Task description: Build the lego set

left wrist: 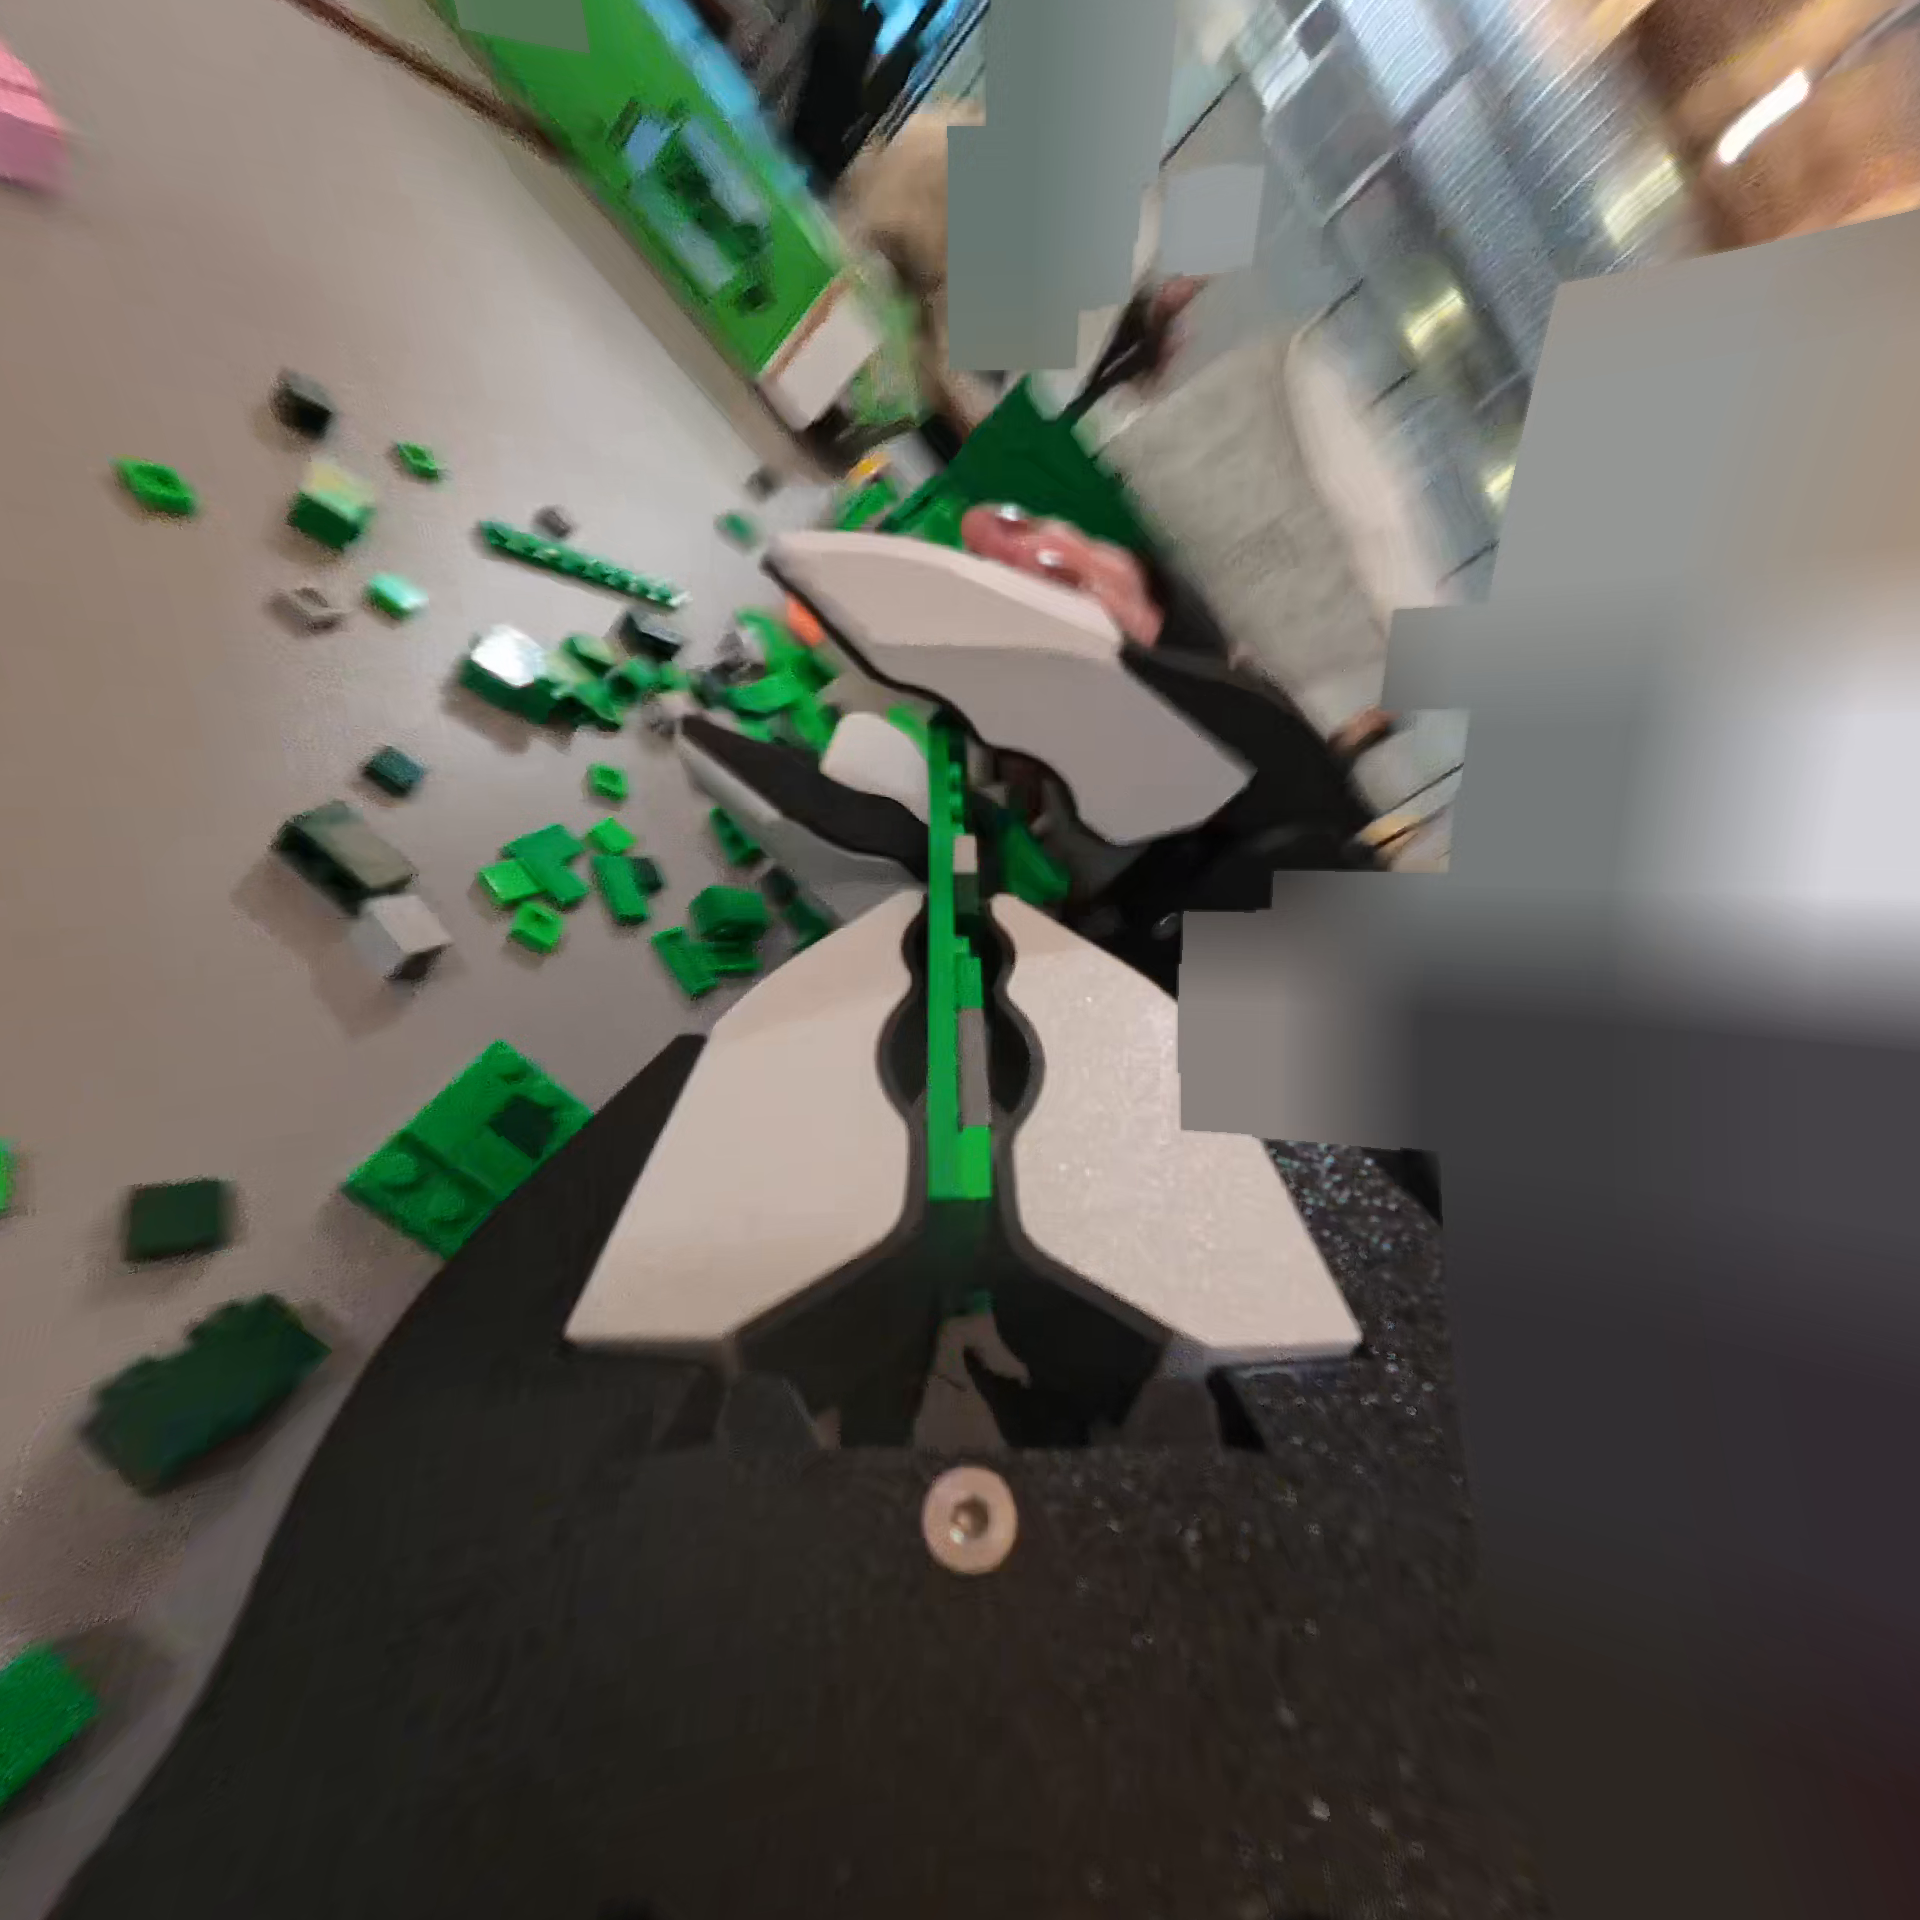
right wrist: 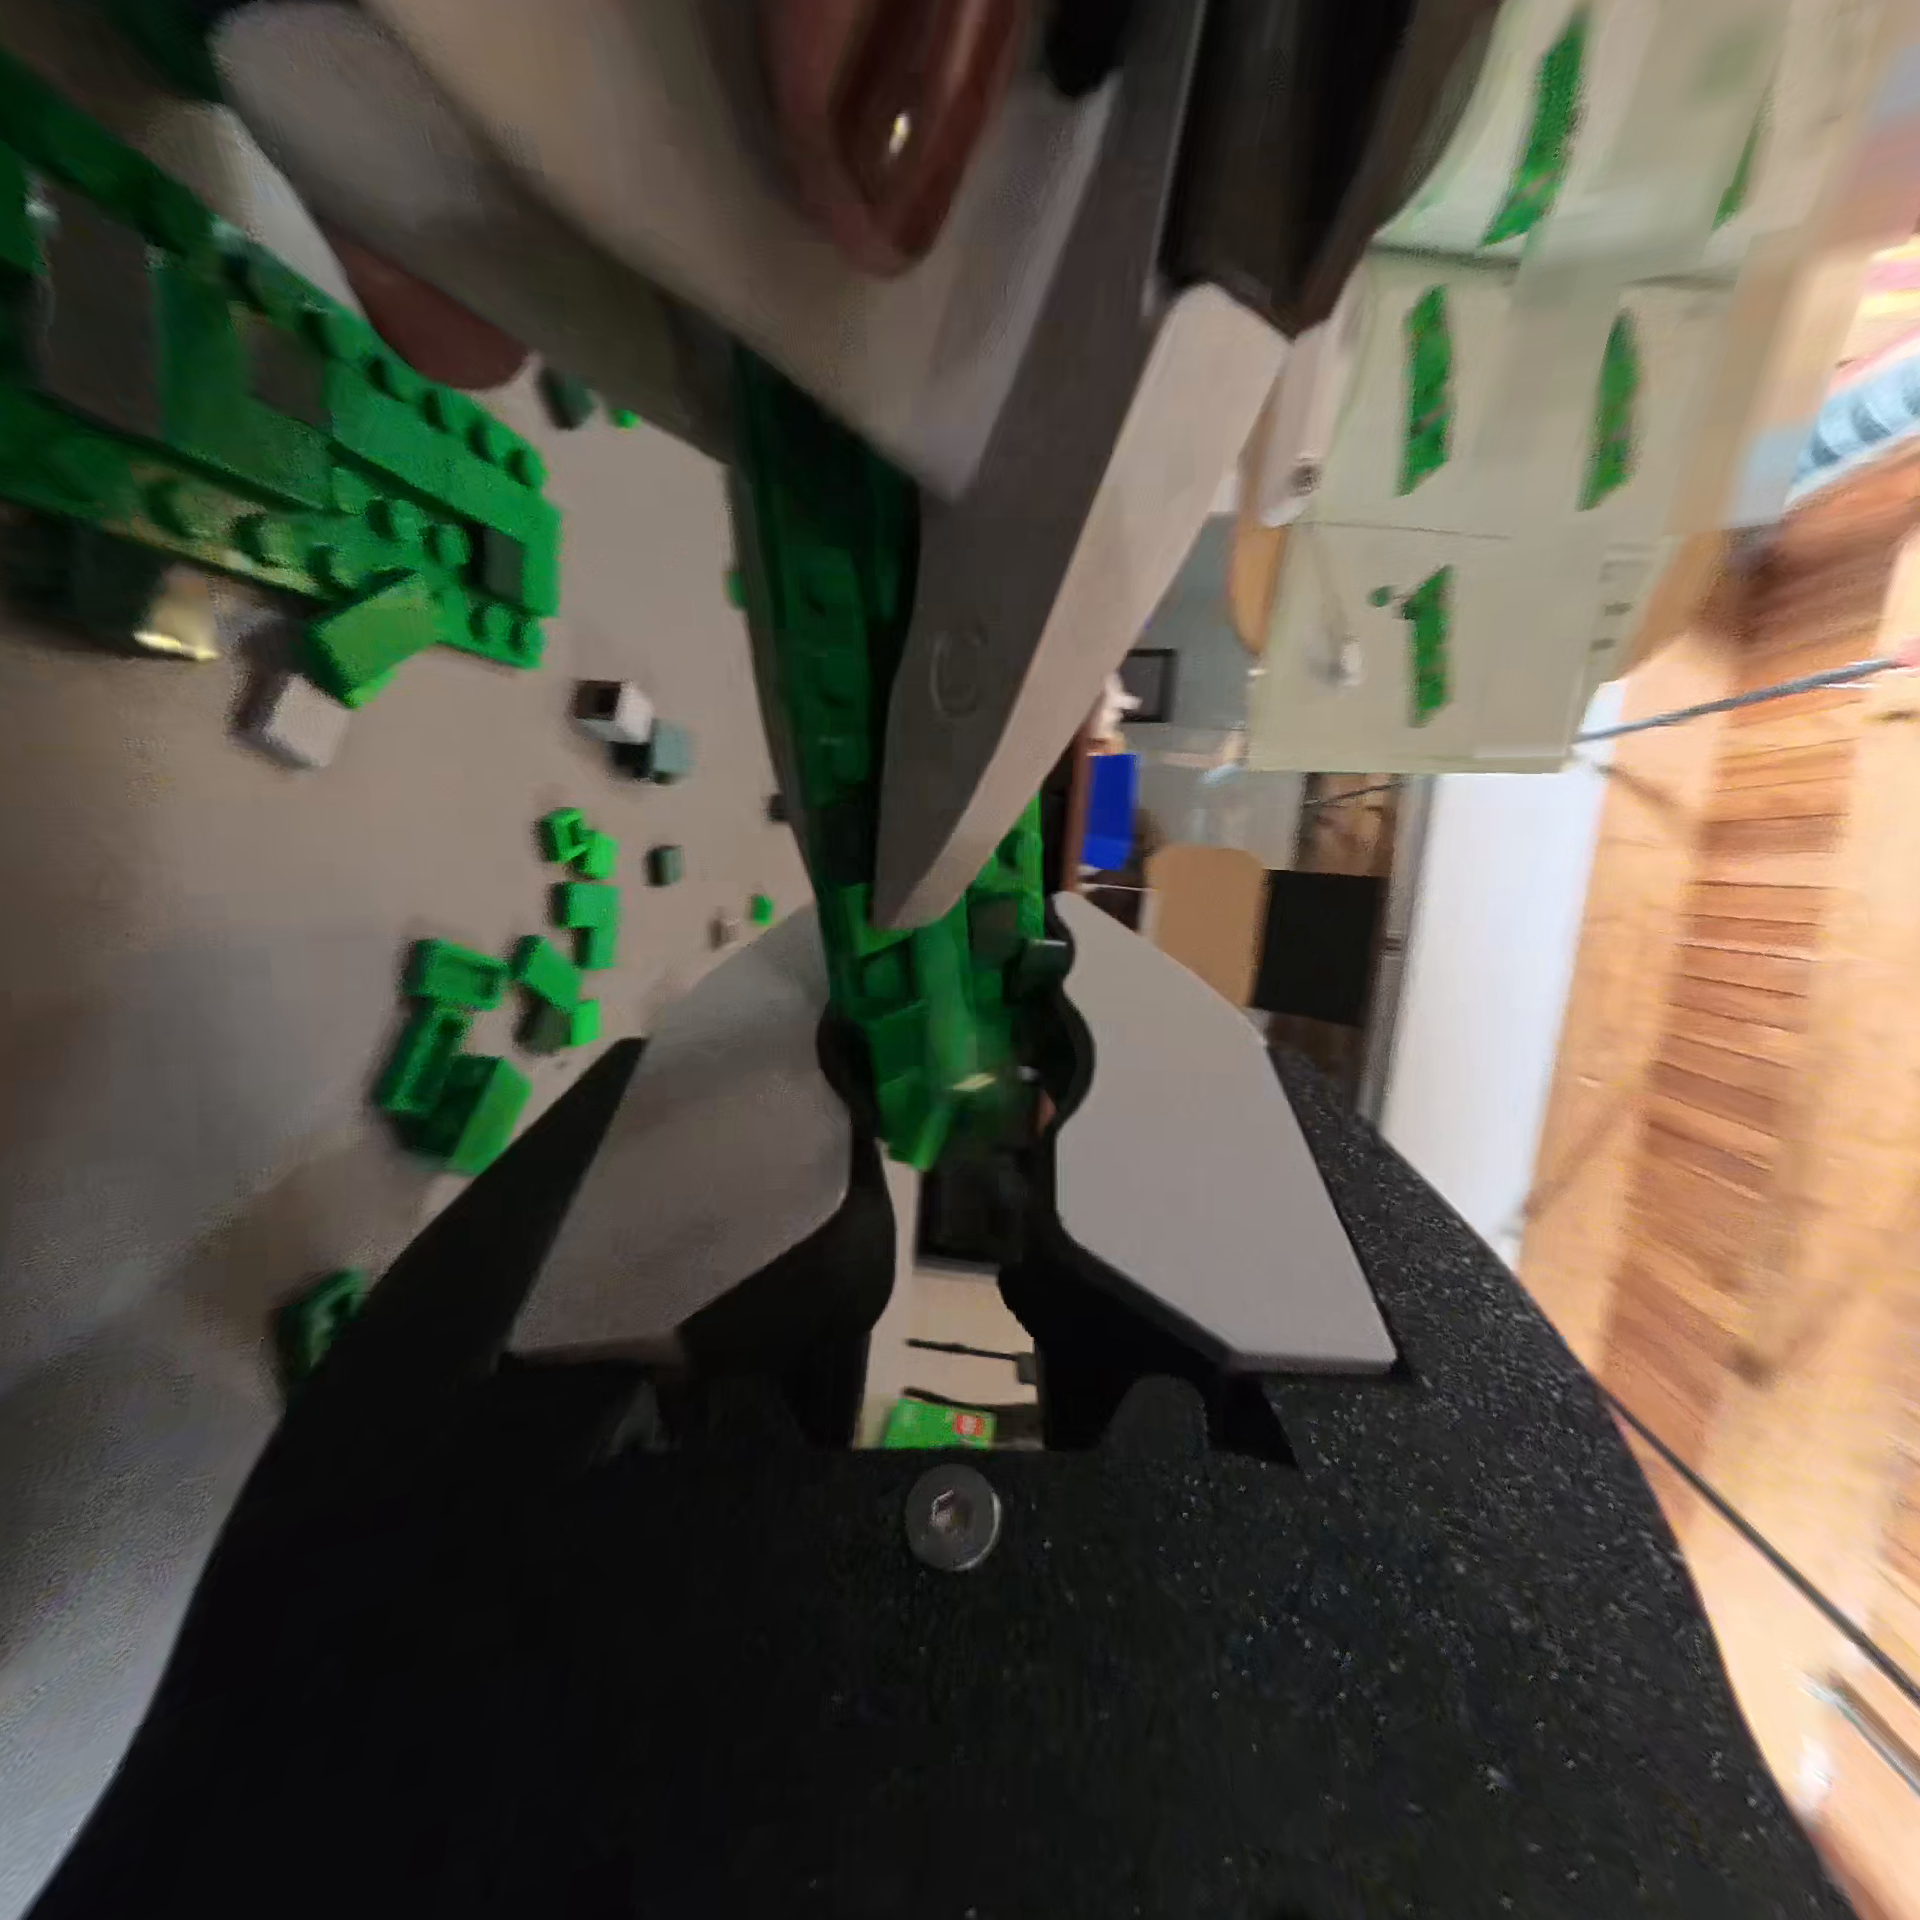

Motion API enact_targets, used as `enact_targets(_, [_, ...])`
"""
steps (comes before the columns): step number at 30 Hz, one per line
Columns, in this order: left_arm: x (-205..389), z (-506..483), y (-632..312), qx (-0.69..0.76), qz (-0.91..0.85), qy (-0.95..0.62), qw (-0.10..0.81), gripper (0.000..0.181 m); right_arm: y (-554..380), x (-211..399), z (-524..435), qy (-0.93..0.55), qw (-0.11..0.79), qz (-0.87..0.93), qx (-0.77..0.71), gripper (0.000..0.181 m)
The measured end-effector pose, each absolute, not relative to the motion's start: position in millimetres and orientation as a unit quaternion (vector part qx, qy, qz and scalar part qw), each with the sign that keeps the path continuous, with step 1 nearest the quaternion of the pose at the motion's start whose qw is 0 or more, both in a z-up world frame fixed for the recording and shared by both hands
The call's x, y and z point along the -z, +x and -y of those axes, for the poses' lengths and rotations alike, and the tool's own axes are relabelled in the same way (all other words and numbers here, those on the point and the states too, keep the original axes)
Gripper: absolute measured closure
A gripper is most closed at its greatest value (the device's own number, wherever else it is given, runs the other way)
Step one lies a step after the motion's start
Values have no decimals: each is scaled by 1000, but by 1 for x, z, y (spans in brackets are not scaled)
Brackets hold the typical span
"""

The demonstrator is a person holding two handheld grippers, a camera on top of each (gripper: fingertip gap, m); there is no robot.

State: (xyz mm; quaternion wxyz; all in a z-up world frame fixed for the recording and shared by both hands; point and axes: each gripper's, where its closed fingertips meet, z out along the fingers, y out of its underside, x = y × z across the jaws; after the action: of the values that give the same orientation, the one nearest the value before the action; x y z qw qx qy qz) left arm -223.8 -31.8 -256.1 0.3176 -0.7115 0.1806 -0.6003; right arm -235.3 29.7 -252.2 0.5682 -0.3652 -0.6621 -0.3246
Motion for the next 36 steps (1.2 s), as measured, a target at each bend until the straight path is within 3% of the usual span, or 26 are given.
enact_targets(5, [258, 30, -227, 615, -157, -709, 307, 175, -237, 262, -31, -390, 568, 668, 281, 155])
enact_targets(10, [270, 26, -225, 550, -192, -745, 325, 176, -236, 279, -29, -451, 536, 686, 198, 135])
enact_targets(15, [273, 27, -223, 533, -211, -749, 331, 176, -238, 289, -25, -443, 519, 705, 192, 127])
enact_targets(18, [280, 27, -224, 505, -225, -766, 328, 175, -237, 291, -27, -441, 514, 706, 206, 139])
enact_targets(28, [271, 23, -229, 547, -184, -746, 333, 175, -241, 268, -35, -374, 565, 666, 312, 142])
enact_targets(30, [266, 23, -229, 570, -166, -734, 328, 175, -241, 260, -35, -345, 580, 655, 341, 151])
enact_targets(36, [271, 20, -230, 553, -163, -747, 333, 176, -238, 275, -34, -394, 560, 674, 277, 145])
